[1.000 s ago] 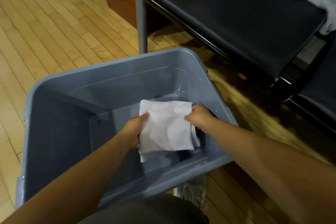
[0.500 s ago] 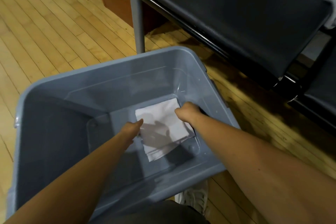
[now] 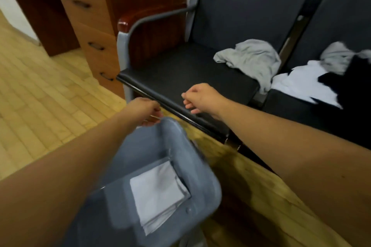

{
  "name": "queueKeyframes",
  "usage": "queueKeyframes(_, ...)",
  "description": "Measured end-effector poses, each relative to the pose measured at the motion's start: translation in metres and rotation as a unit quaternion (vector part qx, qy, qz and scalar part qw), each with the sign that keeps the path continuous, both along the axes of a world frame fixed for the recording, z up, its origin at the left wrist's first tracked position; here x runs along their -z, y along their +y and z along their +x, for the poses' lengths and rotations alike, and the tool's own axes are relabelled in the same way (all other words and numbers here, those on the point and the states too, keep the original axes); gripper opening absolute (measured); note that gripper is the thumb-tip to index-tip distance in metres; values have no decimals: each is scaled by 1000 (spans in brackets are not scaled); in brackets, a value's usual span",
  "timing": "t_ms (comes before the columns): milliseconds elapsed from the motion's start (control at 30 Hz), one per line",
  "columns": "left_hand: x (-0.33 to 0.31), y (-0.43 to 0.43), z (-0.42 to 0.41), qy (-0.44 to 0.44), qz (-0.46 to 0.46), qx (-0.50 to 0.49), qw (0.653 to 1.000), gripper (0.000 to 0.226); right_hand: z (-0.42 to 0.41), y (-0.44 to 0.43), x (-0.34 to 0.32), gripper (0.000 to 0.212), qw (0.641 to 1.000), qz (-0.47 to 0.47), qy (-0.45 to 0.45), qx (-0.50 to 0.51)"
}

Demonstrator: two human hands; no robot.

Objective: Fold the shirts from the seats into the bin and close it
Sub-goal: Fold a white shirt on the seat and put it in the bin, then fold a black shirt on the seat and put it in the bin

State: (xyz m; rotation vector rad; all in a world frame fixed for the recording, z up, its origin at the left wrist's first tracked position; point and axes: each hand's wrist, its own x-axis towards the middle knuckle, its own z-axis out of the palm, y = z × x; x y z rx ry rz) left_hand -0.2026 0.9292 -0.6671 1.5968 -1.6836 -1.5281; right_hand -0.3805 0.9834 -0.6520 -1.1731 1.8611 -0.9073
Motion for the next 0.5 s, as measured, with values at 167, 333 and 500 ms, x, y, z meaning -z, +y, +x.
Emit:
queueKeyframes(167,-69,15,-95,17,-52,79,995,13,-94,54,-77,12,993,-55,68,74)
queueKeyframes(333,-96,50,-202,18,-93,174,980,14,-201,123,-94,10,970,-47,167,170)
queueKeyframes(500,-88,98,-310,37,-98,248,963,13,-295,203,-91,12,916,-15,282,283)
